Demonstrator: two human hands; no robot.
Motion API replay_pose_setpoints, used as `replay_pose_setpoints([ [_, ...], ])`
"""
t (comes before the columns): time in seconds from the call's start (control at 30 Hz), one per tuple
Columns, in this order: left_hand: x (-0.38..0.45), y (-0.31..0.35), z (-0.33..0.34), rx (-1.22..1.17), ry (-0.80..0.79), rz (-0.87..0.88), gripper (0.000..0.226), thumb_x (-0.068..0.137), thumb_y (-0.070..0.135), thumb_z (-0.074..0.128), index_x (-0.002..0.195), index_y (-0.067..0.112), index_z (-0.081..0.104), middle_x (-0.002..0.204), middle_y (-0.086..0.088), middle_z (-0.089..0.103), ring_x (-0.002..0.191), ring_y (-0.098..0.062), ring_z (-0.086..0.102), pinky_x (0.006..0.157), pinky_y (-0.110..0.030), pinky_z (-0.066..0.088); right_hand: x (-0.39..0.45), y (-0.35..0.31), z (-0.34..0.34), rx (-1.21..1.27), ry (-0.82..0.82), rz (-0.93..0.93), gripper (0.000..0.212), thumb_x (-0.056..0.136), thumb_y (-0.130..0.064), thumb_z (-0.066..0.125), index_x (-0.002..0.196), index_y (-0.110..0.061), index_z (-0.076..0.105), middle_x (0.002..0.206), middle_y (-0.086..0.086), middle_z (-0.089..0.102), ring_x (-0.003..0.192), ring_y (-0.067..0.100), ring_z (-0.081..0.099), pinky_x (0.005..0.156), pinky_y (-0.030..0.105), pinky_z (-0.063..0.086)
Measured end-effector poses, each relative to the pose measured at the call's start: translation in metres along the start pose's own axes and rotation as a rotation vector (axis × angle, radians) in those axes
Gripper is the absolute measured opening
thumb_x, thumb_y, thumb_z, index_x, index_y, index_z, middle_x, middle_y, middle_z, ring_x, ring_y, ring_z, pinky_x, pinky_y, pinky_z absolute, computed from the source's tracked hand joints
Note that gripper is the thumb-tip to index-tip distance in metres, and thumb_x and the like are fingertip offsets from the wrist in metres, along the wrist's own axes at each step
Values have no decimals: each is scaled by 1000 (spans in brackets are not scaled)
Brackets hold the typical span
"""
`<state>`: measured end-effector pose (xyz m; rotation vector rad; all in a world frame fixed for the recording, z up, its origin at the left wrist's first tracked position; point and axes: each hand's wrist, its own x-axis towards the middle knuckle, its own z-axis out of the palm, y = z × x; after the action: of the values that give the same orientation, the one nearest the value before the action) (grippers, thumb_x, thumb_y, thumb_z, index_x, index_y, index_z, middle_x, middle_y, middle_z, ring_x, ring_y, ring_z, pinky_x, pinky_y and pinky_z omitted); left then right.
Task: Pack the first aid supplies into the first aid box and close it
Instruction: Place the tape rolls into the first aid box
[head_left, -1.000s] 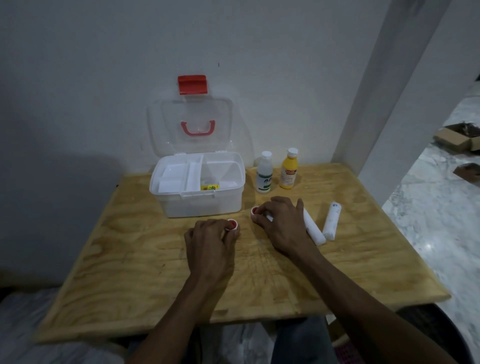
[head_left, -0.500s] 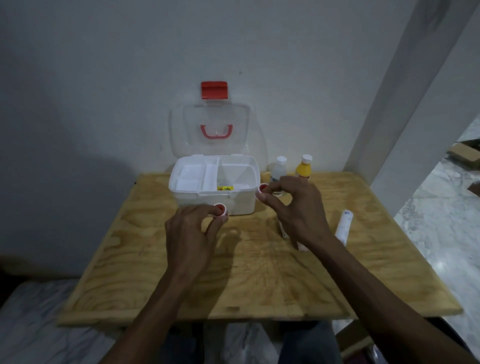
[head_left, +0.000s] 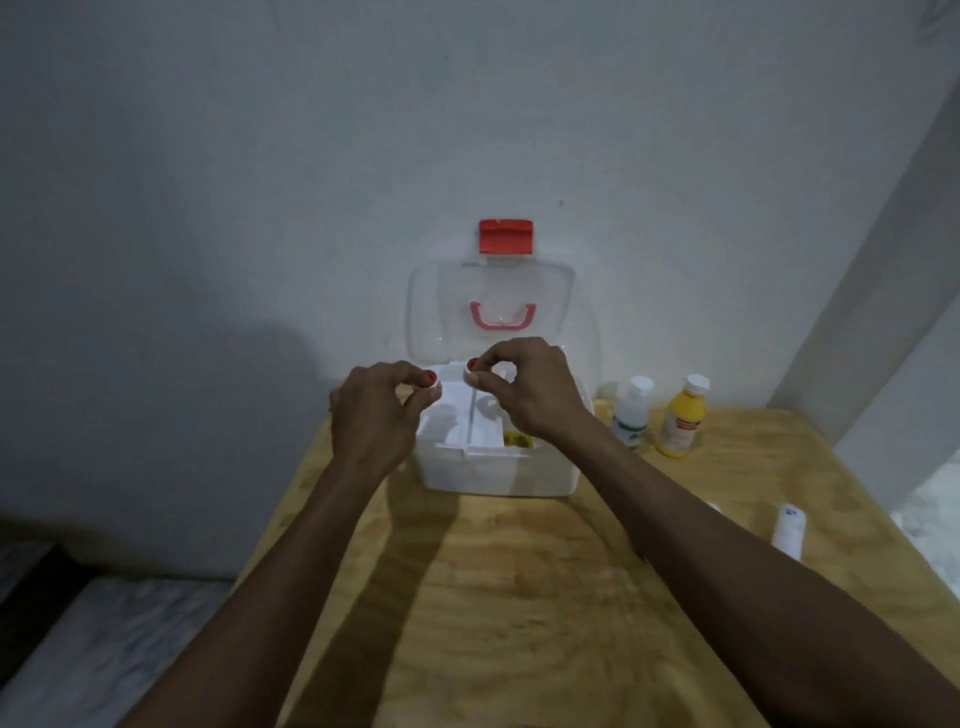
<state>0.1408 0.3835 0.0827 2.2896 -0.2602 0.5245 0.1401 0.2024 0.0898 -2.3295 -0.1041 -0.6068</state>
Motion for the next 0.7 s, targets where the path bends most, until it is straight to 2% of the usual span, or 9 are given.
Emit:
replay_pose_setpoints([
  [0.13, 15, -2, 14, 86, -57, 15, 19, 80, 38, 74, 92, 24, 77, 98, 2, 76, 90, -18, 69, 82, -32, 51, 15, 7, 25, -22, -66, -11, 18, 84, -41, 72, 91, -24, 77, 103, -5, 75, 97, 16, 64, 99, 52, 43],
  [0.2, 20, -2, 19, 131, -64, 10, 22, 82, 37, 73, 98, 22, 77, 103, 0, 75, 88, -18, 69, 74, -23, 43, 20, 10, 33, -31, -80, 1, 17, 84, -39, 72, 91, -24, 77, 103, -4, 74, 96, 16, 64, 100, 53, 44],
  [0.3, 25, -5, 24, 165, -73, -3, 24, 81, 34, 74, 99, 20, 77, 105, -3, 74, 86, -19, 68, 69, -21, 36, 25, 15, 41, -55, -93, 7, 15, 84, -37, 73, 90, -24, 77, 99, -4, 74, 92, 15, 63, 100, 54, 44],
  [0.37, 28, -10, 28, 180, -76, -13, 24, 78, 35, 77, 96, 20, 78, 104, -3, 74, 89, -21, 66, 68, -24, 38, 27, 19, 44, -84, -98, -9, 14, 84, -37, 73, 88, -24, 78, 97, -4, 75, 91, 14, 62, 100, 54, 43],
  [0.47, 32, -16, 32, 195, -92, -52, 24, 73, 40, 80, 90, 23, 79, 101, -2, 74, 94, -23, 61, 71, -35, 50, 28, 22, 46, -173, -111, -18, 16, 84, -39, 72, 88, -25, 78, 96, -6, 74, 90, 8, 51, 103, 53, 37],
  [0.57, 35, -18, 34, 180, -130, -94, 25, 73, 44, 79, 86, 23, 79, 102, -4, 74, 95, -25, 61, 74, -41, 52, 28, 22, 47, -224, -120, -5, 16, 85, -38, 71, 91, -24, 77, 97, -5, 73, 91, 6, 42, 106, 53, 32],
  [0.7, 37, -18, 32, 129, -182, -159, 26, 73, 44, 79, 87, 22, 79, 108, -7, 72, 98, -27, 61, 82, -45, 53, 28, 17, 45, -233, -139, 17, 19, 85, -37, 72, 95, -22, 77, 99, -3, 74, 94, 9, 50, 109, 53, 32],
])
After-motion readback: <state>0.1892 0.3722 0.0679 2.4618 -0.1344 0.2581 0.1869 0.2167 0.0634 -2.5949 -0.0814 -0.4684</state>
